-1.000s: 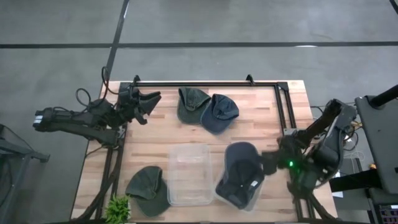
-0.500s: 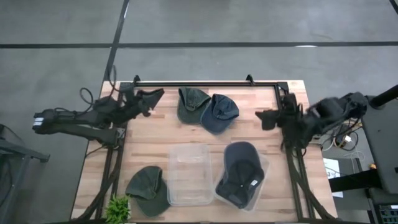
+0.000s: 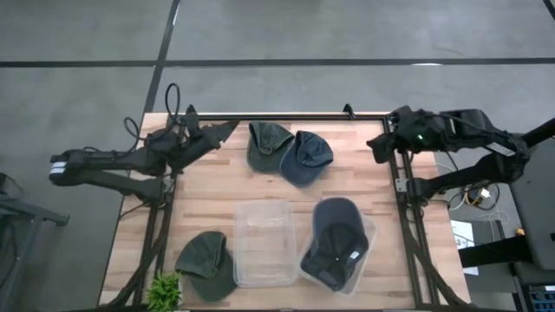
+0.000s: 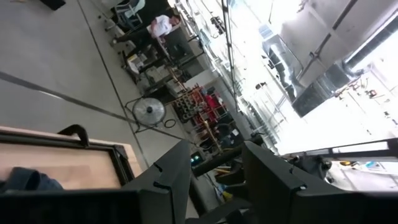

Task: Pick & Place hat
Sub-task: Put the right blue cap into the right transparent container

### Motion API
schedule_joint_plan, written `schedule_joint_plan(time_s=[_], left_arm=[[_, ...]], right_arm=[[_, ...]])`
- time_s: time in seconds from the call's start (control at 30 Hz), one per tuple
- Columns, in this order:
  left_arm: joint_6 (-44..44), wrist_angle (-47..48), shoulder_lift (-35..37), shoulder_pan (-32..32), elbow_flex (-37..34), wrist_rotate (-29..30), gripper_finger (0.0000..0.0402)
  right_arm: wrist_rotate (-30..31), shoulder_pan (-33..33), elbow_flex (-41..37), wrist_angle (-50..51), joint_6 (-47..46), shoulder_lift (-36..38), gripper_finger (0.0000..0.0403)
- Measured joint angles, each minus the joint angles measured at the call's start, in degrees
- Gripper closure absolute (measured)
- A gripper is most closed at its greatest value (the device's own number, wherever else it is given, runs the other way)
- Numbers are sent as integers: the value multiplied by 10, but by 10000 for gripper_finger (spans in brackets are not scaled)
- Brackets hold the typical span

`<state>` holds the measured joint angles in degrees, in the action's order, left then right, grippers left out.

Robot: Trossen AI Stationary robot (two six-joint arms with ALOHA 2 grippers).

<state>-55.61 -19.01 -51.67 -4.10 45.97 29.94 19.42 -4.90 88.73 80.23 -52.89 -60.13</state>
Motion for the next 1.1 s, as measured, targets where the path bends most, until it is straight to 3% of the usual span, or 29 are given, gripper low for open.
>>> schedule_joint_plan(time_s=[0.37, 0.53, 0.9, 1.1], left_arm=[[25, 4, -60, -31, 34, -2, 264], [43, 8, -81, -33, 35, -36, 264], [120, 25, -70, -33, 35, -76, 264], [137, 32, -61, -34, 35, -76, 264]], right_arm=[[-143, -155, -5, -19, 123, -115, 165], [-197, -213, -5, -36, 171, -189, 165], [-287, -257, -6, -48, 248, -322, 177], [-326, -256, -4, -39, 339, -335, 183]])
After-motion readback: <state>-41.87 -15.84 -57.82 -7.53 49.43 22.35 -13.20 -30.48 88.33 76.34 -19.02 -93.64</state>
